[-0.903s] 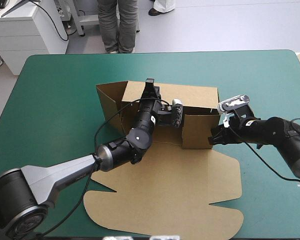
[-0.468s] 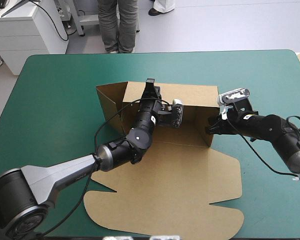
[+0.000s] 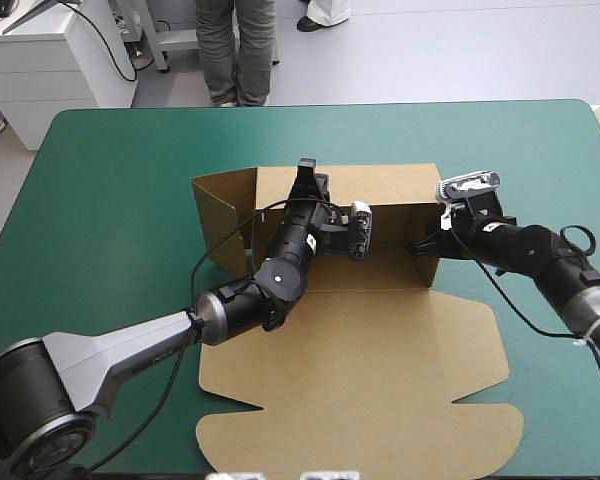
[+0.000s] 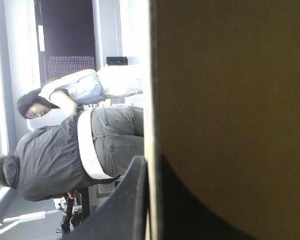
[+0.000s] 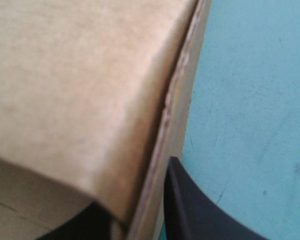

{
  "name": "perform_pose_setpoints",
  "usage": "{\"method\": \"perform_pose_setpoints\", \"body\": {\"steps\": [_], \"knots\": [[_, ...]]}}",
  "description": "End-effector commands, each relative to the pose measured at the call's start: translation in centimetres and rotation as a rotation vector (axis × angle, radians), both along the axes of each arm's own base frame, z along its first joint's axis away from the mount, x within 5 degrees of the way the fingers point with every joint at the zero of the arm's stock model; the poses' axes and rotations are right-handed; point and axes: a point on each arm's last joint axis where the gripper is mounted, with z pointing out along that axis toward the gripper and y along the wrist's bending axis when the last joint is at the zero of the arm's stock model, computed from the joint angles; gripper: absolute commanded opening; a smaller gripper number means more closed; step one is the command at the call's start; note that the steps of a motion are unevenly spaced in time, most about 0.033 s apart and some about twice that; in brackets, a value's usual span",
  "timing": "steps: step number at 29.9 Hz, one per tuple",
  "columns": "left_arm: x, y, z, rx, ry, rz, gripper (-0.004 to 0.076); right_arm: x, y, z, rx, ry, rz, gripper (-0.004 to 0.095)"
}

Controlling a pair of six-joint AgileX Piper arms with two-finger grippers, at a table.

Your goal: Fold the box

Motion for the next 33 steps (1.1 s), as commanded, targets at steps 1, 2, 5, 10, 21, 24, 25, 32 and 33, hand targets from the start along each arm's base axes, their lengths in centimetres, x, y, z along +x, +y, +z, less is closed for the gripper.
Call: {"method": "perform_pose_setpoints", "body": {"steps": [1, 2, 5, 10, 21, 24, 25, 32, 33], "knots": [[-0.29, 0.20, 2.21, -0.058, -0.051, -0.010, -0.0008, 0.10, -0.04, 1.35, 0.036, -0.041, -0.019, 0.0001], [-0.29, 0.20, 2.21, -0.062, -0.049, -0.009, -0.0008, 0.06, 0.00, 1.31, 0.036, -0.036, -0.014, 0.0001], [-0.29, 0.20, 2.21, -0.062, -0.049, -0.009, -0.0008, -0.16, 0.14, 1.13, 0.011, -0.020, 0.028, 0.0002], [-0.29, 0.20, 2.21, -0.062, -0.049, -0.009, -0.0008, -0.34, 0.12, 0.90, -0.035, -0.008, 0.066, 0.0001], [-0.29, 0.20, 2.21, -0.064, -0.048, -0.008, 0.0198, -0.43, 0.06, 0.97, -0.074, 0.003, 0.092, 0.0002], [-0.35, 0.08, 2.15, -0.069, -0.039, -0.022, 0.0374, -0.52, 0.10, 0.89, -0.077, 0.014, 0.101, 0.0002], [-0.37, 0.04, 2.14, -0.070, -0.037, -0.026, 0.0430, -0.52, 0.07, 0.87, -0.082, 0.014, 0.102, 0.0002], [-0.70, -0.38, 2.05, -0.071, -0.025, -0.058, 0.0435, -0.06, -0.50, 0.95, -0.123, 0.002, 0.043, 0.0002], [-0.82, -0.48, 2.06, -0.071, -0.027, -0.059, 0.0405, 0.15, -0.58, 1.03, -0.131, 0.002, 0.035, 0.0001]]}}
